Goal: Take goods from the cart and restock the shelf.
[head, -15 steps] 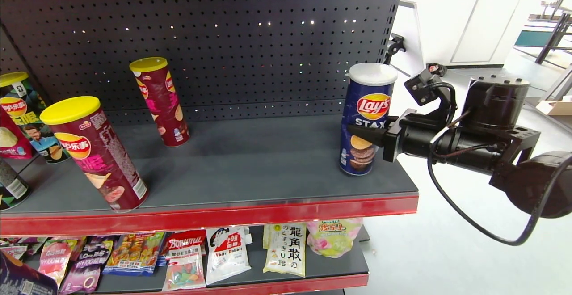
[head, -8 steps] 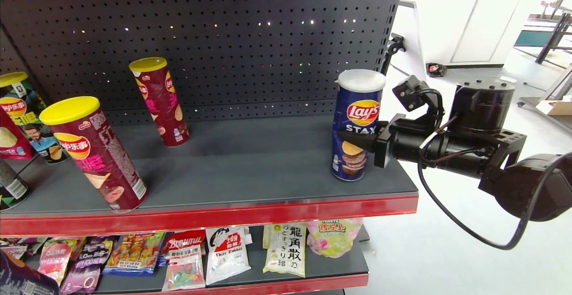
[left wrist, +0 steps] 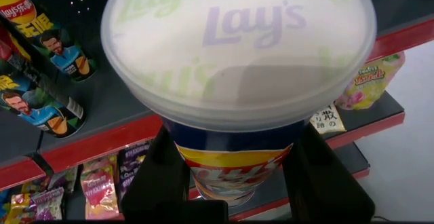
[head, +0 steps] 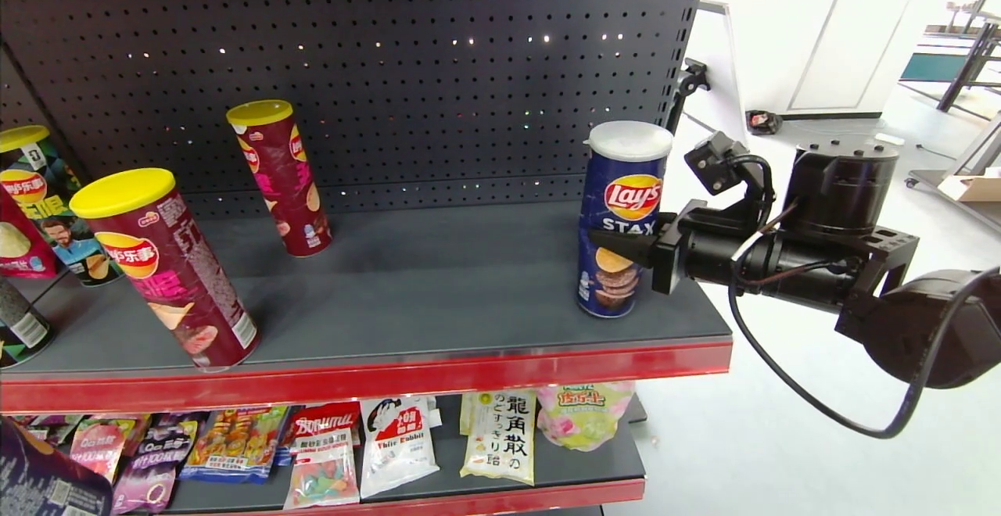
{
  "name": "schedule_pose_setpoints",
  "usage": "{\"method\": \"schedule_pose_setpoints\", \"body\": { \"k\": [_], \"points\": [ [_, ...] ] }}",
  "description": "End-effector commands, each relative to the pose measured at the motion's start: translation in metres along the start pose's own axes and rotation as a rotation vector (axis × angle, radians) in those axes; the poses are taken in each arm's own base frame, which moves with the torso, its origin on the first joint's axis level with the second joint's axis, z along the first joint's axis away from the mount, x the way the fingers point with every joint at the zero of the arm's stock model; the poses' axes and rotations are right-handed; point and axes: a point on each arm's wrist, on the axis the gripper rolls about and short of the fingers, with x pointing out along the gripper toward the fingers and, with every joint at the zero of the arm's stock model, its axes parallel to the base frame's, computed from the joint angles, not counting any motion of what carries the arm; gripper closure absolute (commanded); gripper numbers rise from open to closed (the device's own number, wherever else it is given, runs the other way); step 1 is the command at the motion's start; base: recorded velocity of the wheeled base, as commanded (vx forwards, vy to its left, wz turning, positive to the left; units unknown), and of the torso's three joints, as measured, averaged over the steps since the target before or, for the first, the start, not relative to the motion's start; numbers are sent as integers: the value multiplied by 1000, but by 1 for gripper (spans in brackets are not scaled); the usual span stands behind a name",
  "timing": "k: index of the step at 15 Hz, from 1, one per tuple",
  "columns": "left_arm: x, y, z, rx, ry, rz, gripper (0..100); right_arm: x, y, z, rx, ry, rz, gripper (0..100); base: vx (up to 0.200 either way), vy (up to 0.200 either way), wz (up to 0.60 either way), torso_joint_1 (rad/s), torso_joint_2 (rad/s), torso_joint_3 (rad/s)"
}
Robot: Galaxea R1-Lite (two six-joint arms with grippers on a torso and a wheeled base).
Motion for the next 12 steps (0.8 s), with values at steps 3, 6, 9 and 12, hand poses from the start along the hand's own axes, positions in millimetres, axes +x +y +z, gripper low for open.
{"method": "schedule_pose_setpoints", "body": {
  "k": [3,6,9,12],
  "points": [
    [9,2,10,-4,-24,-5,100,4,9,4,23,-9,30,100,0,0,0,0,0,0],
    [11,-1,3,-13,-12,-58,100,7,20,-5,31,20,65,100,0,0,0,0,0,0],
    [15,-2,-4,-41,19,-61,100,15,18,-7,16,-3,63,100,0,0,0,0,0,0],
    [14,-2,-4,-41,18,-48,100,17,18,-12,21,0,62,100,0,0,0,0,0,0]
  ]
}}
